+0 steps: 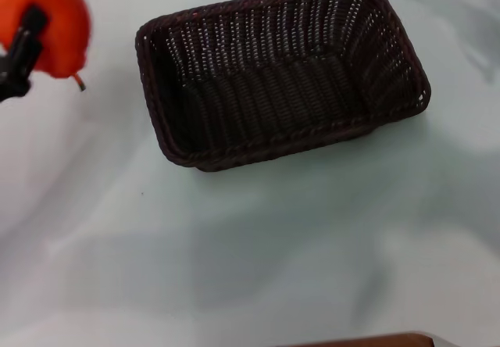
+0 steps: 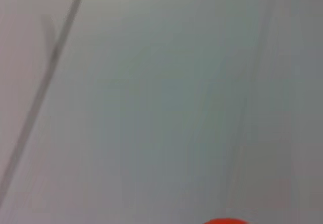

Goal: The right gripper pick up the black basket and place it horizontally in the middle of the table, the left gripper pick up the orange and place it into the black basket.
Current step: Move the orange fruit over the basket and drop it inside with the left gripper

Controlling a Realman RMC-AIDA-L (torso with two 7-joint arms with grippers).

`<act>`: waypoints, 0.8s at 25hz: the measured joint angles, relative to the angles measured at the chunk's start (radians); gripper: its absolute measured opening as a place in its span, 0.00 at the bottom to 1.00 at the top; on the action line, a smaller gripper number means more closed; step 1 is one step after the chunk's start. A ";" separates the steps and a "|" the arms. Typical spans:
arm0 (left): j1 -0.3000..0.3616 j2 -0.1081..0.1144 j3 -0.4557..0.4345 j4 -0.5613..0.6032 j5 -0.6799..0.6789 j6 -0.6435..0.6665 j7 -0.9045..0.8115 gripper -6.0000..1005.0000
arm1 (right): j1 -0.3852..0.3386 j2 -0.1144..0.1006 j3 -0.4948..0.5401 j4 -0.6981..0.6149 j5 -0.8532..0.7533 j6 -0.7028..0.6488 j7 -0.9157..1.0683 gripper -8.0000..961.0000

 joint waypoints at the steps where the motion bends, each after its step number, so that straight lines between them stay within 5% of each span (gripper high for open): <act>1: 0.002 -0.014 0.005 -0.021 0.009 -0.011 0.001 0.38 | 0.000 -0.001 0.000 0.003 0.002 -0.001 -0.005 0.81; 6: -0.024 -0.078 0.058 -0.089 0.116 -0.015 0.008 0.33 | -0.002 -0.002 0.001 0.006 0.004 -0.005 -0.025 0.81; 15: -0.237 -0.080 0.246 0.068 0.093 0.133 0.013 0.26 | -0.011 -0.006 0.002 0.019 0.029 0.003 -0.069 0.81; 20: -0.270 -0.080 0.276 0.124 -0.012 0.179 0.031 0.39 | -0.014 -0.003 0.003 0.056 0.076 0.004 -0.123 0.81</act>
